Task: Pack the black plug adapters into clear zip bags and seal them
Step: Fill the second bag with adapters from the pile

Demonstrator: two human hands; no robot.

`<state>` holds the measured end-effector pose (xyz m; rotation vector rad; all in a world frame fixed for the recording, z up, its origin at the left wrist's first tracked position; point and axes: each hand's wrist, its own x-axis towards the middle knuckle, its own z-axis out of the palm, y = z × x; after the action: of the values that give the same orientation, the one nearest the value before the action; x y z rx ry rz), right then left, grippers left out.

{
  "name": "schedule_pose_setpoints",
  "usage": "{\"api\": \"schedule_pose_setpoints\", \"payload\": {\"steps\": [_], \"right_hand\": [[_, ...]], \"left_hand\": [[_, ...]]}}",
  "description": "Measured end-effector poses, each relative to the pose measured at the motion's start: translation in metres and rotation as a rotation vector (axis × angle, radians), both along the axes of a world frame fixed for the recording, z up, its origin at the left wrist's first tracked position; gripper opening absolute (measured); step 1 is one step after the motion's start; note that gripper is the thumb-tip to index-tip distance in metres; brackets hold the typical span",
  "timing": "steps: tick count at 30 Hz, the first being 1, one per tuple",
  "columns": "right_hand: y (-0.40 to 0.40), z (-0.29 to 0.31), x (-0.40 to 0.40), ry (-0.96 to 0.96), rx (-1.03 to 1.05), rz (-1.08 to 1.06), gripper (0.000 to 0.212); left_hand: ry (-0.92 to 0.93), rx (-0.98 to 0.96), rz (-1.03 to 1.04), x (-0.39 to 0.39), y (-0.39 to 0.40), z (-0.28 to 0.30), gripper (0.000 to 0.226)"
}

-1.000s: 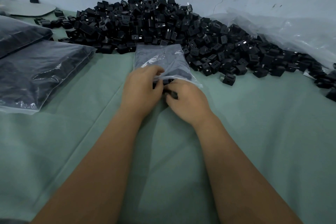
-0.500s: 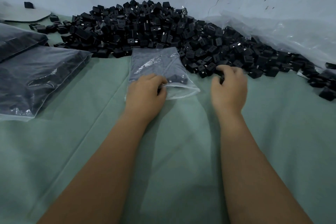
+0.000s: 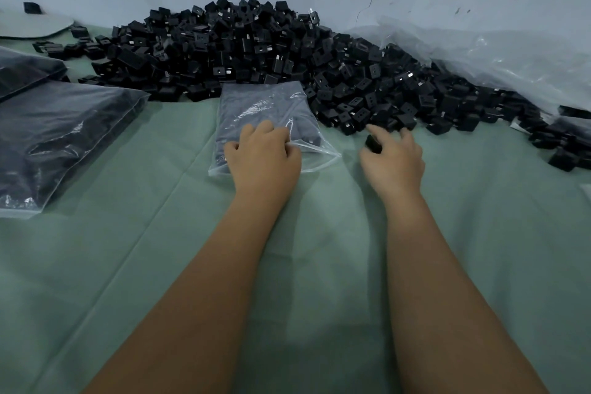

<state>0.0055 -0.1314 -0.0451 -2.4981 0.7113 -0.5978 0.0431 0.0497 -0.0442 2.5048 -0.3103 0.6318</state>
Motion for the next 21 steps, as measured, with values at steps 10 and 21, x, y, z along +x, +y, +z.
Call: {"api": "schedule_pose_setpoints", "payload": {"steps": [10,21], "right_hand": [[0.024,0.004,0.0,-0.194,0.149,0.06,0.021],[0.082,0.026,-0.012,-0.489,0.223,0.59,0.016]], "left_hand": [[0.063,-0.151,-0.086,-0.002,0.014,0.002,0.017],[0.122,-0.338,-0.095,0.005,0.026,0.005,0.018]]}}
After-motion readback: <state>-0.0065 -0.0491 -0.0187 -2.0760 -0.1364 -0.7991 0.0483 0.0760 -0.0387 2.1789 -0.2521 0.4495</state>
